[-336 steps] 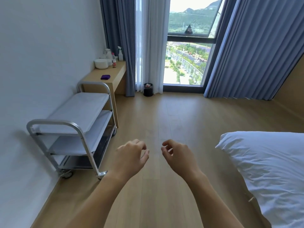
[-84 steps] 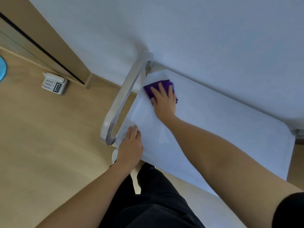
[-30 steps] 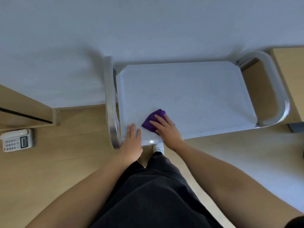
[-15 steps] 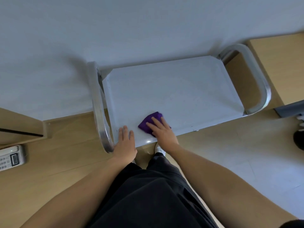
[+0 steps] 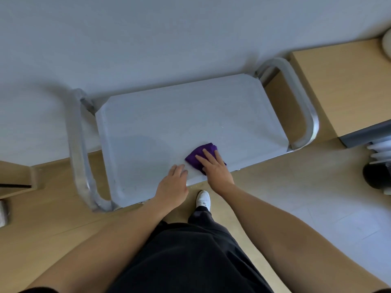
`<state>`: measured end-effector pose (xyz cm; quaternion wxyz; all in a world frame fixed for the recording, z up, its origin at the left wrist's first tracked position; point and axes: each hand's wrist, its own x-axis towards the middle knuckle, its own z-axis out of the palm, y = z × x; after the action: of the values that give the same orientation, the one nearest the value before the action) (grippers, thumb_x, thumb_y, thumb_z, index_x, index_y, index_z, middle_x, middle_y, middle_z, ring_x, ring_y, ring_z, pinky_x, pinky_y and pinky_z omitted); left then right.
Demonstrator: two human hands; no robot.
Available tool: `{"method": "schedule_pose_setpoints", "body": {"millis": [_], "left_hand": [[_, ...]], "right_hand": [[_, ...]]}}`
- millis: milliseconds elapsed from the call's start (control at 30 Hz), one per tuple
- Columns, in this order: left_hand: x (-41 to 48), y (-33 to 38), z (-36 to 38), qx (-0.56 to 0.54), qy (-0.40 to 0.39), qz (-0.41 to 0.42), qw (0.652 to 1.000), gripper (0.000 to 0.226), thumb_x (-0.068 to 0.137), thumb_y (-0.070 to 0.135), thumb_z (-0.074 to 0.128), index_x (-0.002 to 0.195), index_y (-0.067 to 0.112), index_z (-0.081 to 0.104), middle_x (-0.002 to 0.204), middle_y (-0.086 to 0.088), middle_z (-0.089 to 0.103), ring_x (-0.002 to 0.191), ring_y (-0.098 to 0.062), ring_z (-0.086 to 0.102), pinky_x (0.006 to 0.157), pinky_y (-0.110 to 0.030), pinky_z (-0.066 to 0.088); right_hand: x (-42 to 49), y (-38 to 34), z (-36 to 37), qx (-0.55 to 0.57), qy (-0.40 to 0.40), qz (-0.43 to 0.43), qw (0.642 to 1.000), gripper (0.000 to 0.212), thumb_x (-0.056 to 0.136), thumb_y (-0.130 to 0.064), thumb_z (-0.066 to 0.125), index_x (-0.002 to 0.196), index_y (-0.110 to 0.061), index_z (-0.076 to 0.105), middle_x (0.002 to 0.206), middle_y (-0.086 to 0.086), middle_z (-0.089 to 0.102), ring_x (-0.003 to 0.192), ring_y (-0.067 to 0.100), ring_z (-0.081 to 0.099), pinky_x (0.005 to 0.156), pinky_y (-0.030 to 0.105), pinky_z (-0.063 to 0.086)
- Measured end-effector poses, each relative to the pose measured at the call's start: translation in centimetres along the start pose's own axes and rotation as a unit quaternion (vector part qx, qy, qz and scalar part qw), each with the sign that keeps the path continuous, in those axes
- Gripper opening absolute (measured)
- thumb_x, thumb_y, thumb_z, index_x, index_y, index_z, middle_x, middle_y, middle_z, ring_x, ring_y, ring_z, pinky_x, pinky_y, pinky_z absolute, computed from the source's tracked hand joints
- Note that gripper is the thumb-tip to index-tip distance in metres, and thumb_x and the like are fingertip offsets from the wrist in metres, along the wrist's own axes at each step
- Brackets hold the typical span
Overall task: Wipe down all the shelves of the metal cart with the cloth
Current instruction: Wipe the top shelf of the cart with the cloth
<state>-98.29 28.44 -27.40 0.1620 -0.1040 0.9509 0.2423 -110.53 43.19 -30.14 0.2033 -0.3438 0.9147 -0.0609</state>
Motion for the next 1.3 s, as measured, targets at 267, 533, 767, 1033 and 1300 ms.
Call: {"method": "schedule_pose_setpoints", "body": {"millis": [267, 533, 767, 1033, 1300], "left_hand": [[4.8, 6.6, 1.5, 0.008, 0.002, -0.015, 1.000, 0.050, 0.091, 0.015, 0.047, 0.140, 0.008, 0.037, 0.154, -0.005, 0.024, 0.144, -0.023, 0.017, 0.104, -0.033, 0.040], [6.5, 9.8, 3.4, 0.047, -0.013, -0.077, 0.996, 0.048, 0.093, 0.024, 0.049, 0.138, 0.012, 0.037, 0.157, -0.010, 0.013, 0.147, -0.032, 0.008, 0.100, -0.035, 0.043], [6.1, 10.6, 4.5, 0.072, -0.008, -0.095, 0.993, 0.059, 0.092, 0.021, 0.051, 0.145, 0.011, 0.026, 0.161, -0.013, 0.005, 0.148, -0.037, 0.003, 0.115, -0.041, 0.029], [6.2, 10.3, 4.7, 0.070, -0.005, -0.099, 0.993, 0.061, 0.092, 0.020, 0.050, 0.146, 0.013, 0.025, 0.162, -0.010, 0.002, 0.148, -0.034, 0.001, 0.114, -0.041, 0.033], [6.4, 11.3, 5.1, 0.056, -0.009, -0.113, 0.992, 0.059, 0.091, 0.027, 0.050, 0.143, 0.008, 0.028, 0.161, -0.015, 0.001, 0.147, -0.039, -0.001, 0.117, -0.046, 0.024]], "right_hand": [[1.1, 5.7, -1.9, 0.031, 0.038, 0.118, 0.992, 0.061, 0.098, -0.008, 0.043, 0.151, -0.033, 0.025, 0.164, -0.004, 0.014, 0.151, 0.036, 0.003, 0.123, 0.045, 0.014], [1.7, 14.8, -4.4, -0.024, 0.001, -0.012, 1.000, 0.062, 0.101, -0.010, 0.041, 0.152, -0.038, 0.021, 0.164, -0.008, 0.011, 0.152, 0.028, 0.002, 0.118, 0.045, 0.028], [2.0, 11.5, -2.7, -0.006, 0.037, 0.074, 0.997, 0.068, 0.095, -0.006, 0.042, 0.153, -0.032, 0.017, 0.165, -0.001, 0.009, 0.151, 0.035, 0.003, 0.123, 0.049, 0.010], [2.0, 18.5, -5.7, -0.011, 0.025, 0.057, 0.998, 0.062, 0.098, -0.010, 0.043, 0.151, -0.037, 0.024, 0.163, -0.007, 0.015, 0.152, 0.029, 0.004, 0.116, 0.049, 0.028], [1.5, 14.9, -4.2, 0.010, 0.053, 0.081, 0.995, 0.061, 0.099, -0.009, 0.043, 0.151, -0.034, 0.025, 0.163, -0.002, 0.017, 0.150, 0.036, 0.009, 0.122, 0.045, 0.019]]}}
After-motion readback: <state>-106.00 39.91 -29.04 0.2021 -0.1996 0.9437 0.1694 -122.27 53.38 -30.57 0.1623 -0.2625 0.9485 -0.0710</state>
